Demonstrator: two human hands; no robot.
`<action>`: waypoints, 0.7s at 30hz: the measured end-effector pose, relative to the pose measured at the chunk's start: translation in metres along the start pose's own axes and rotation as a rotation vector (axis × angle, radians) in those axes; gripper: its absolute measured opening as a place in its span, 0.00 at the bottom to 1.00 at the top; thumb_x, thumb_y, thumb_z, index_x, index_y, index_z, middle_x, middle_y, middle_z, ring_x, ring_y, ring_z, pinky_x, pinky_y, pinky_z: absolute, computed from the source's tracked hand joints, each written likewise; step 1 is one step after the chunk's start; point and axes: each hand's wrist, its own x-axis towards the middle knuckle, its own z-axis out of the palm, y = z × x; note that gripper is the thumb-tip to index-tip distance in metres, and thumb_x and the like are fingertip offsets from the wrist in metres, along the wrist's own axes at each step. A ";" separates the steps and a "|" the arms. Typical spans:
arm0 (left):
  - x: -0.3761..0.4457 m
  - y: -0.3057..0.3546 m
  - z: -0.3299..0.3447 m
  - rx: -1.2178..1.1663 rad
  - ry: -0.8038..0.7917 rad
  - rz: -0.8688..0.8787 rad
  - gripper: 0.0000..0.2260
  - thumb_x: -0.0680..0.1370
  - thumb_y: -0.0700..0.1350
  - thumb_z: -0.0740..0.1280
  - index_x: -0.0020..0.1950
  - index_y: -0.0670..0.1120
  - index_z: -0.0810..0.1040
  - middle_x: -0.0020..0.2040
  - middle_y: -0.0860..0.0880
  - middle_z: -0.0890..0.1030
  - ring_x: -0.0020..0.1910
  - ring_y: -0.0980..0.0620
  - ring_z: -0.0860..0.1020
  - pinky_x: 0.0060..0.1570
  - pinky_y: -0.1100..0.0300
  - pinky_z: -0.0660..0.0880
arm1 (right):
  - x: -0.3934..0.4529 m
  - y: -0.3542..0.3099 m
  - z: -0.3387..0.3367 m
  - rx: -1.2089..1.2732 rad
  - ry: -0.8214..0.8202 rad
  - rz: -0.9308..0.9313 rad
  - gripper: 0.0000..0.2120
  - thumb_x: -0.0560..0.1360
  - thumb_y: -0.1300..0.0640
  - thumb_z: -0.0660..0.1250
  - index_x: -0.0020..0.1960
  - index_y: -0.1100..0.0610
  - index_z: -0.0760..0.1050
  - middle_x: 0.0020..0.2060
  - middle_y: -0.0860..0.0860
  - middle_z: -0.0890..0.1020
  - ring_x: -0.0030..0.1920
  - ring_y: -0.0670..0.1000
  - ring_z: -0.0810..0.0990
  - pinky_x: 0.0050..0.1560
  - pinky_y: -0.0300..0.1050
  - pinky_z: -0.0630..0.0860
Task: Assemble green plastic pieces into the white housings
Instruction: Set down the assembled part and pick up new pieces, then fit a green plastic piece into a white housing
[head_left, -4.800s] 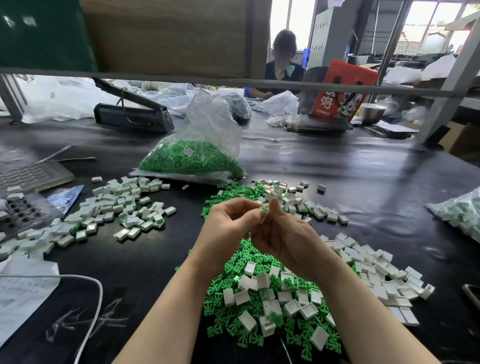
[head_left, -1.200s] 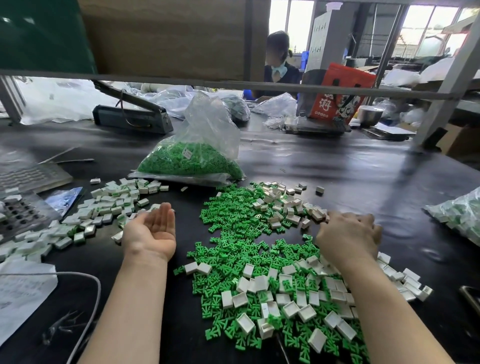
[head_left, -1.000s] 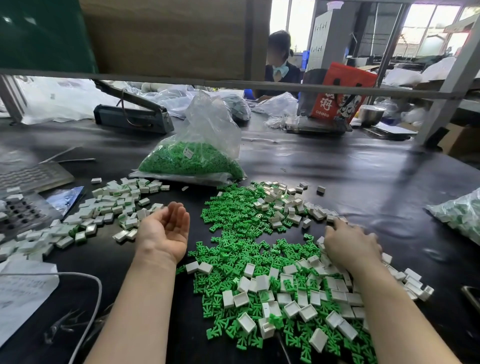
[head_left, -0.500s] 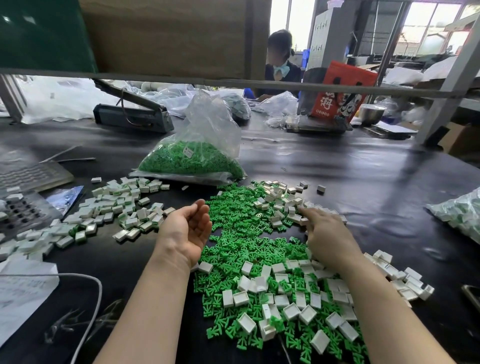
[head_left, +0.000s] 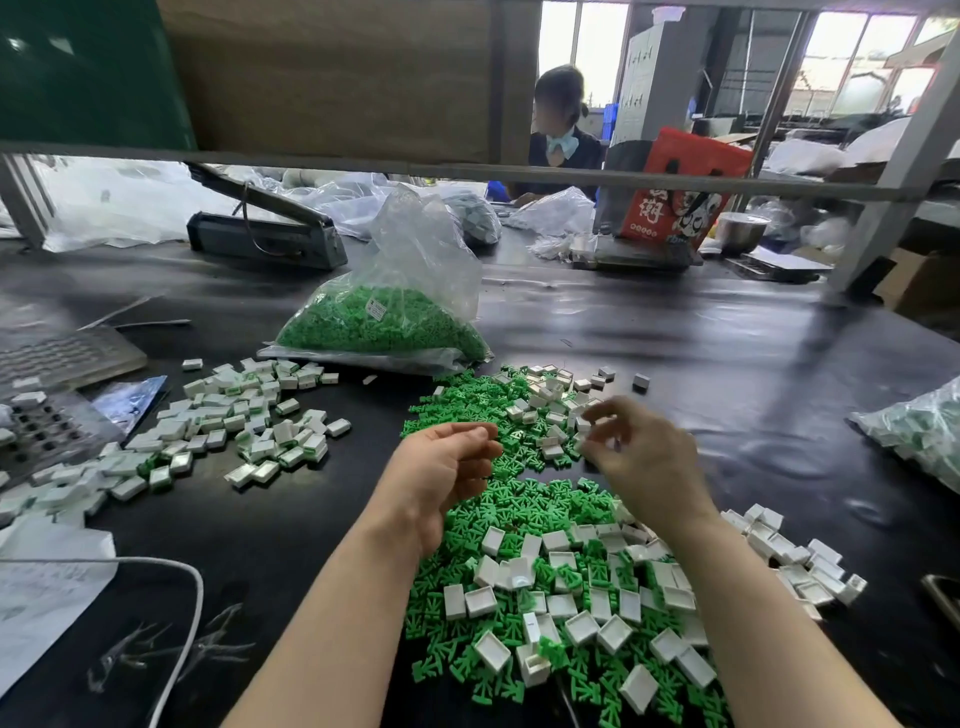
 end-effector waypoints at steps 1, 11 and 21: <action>-0.001 -0.001 0.003 0.043 -0.042 -0.003 0.06 0.78 0.42 0.68 0.51 0.42 0.82 0.41 0.47 0.85 0.32 0.56 0.79 0.31 0.65 0.76 | -0.001 -0.009 -0.001 0.126 0.014 -0.029 0.13 0.72 0.56 0.75 0.54 0.47 0.78 0.41 0.43 0.85 0.39 0.46 0.84 0.46 0.52 0.81; -0.007 -0.003 0.008 0.002 -0.204 0.025 0.09 0.66 0.47 0.74 0.41 0.44 0.85 0.40 0.45 0.85 0.32 0.56 0.80 0.32 0.66 0.77 | -0.005 -0.031 0.012 0.304 -0.115 -0.191 0.18 0.71 0.56 0.76 0.59 0.47 0.77 0.47 0.41 0.84 0.49 0.37 0.81 0.51 0.38 0.79; -0.007 0.002 0.004 -0.067 -0.156 0.157 0.14 0.63 0.39 0.75 0.48 0.44 0.83 0.46 0.43 0.86 0.45 0.51 0.84 0.46 0.59 0.80 | -0.005 -0.013 0.022 -0.403 -0.581 0.004 0.14 0.76 0.40 0.65 0.61 0.36 0.74 0.70 0.46 0.71 0.73 0.57 0.61 0.73 0.62 0.57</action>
